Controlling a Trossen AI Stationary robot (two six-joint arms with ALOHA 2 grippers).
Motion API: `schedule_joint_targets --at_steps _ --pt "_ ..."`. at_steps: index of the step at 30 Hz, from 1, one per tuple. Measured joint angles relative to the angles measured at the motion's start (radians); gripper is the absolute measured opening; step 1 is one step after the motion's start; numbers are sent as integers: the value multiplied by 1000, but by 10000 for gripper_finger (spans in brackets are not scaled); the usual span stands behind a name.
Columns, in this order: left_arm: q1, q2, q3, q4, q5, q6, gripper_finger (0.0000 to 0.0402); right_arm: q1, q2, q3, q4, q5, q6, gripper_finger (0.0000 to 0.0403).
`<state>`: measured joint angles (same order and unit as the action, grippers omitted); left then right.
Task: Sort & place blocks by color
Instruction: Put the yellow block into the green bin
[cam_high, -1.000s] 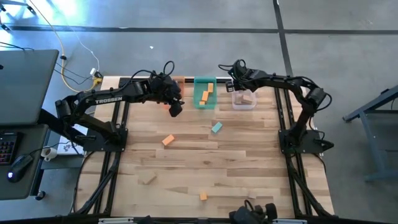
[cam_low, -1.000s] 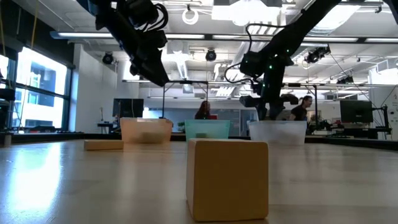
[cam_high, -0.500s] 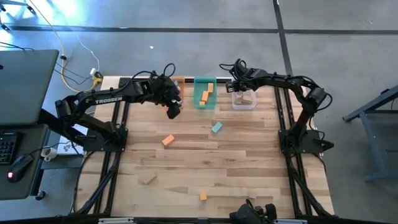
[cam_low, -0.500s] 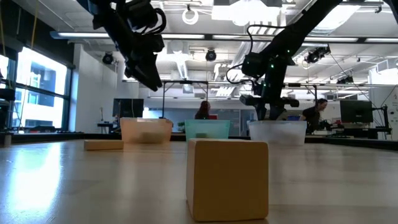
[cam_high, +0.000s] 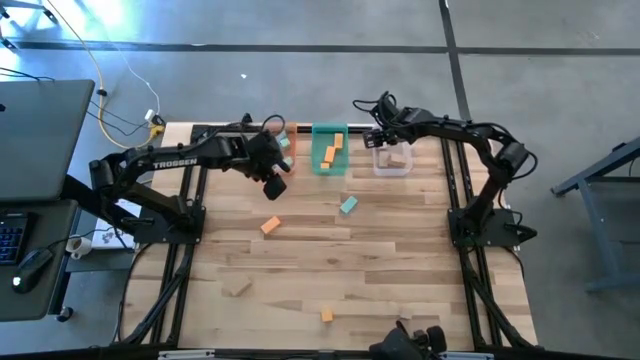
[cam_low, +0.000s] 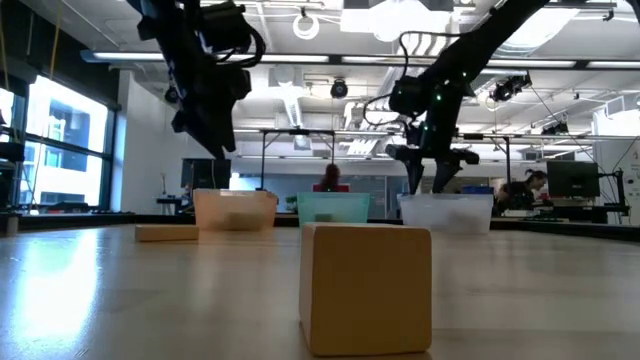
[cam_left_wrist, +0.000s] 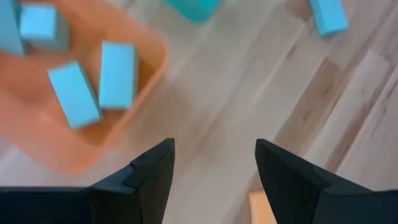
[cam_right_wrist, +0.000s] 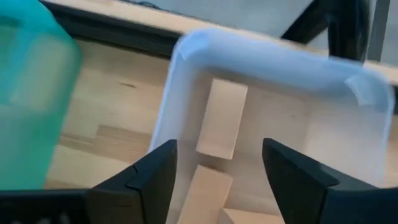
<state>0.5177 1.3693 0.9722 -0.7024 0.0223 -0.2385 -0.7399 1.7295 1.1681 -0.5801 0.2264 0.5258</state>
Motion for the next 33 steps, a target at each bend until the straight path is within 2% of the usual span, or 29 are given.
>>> schedule_joint_targets --at_steps 7,12,16,22,33 --pt "-80 0 0 -46 0 -138 211 9 -33 96 -63 -1 -57 224" --pt "-139 5 -1 -49 0 -238 211 22 -37 171 -137 -52 -83 224" --pt "-183 9 0 -49 -4 -306 211 45 -37 204 -156 -54 -126 224" --pt "-236 50 -1 -48 -8 -385 211 84 -36 229 -205 -55 -168 224" --pt "-322 147 -1 -51 -4 -440 211 144 -36 231 -259 -54 -194 224"
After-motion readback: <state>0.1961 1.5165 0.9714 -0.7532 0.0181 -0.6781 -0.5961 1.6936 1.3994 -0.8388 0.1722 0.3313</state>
